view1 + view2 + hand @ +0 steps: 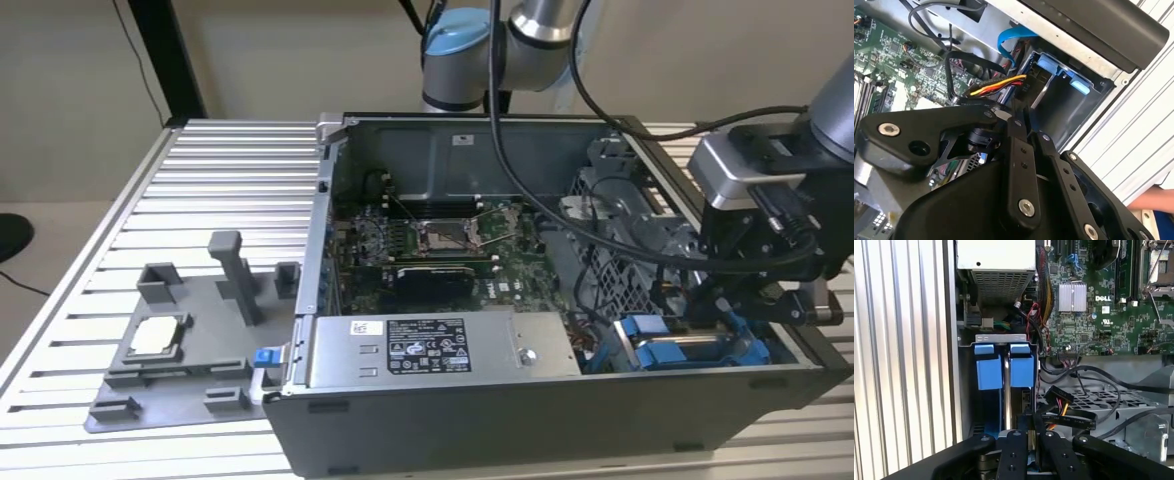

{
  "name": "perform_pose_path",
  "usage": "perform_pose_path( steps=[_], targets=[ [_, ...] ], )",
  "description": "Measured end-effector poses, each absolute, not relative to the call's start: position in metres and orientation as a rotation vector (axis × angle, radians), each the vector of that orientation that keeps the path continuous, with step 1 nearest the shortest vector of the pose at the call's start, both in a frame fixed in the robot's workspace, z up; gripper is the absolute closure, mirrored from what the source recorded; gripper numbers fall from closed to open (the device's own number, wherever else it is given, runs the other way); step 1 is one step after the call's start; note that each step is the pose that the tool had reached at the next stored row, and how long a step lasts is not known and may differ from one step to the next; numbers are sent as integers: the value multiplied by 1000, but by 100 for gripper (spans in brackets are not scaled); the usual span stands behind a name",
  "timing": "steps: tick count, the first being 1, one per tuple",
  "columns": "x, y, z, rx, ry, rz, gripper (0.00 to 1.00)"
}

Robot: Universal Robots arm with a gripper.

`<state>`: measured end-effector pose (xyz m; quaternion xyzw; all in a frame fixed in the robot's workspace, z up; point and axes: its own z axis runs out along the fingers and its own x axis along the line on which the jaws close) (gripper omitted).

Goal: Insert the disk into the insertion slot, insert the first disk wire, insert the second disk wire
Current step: 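Insert the second disk wire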

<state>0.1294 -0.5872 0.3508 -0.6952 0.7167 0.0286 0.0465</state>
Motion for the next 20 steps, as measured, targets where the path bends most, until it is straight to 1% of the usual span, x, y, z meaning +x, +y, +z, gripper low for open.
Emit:
perform_pose_path(
  steps=[20],
  targets=[
    [129, -587, 345, -2114, 2178, 82, 100]
  ],
)
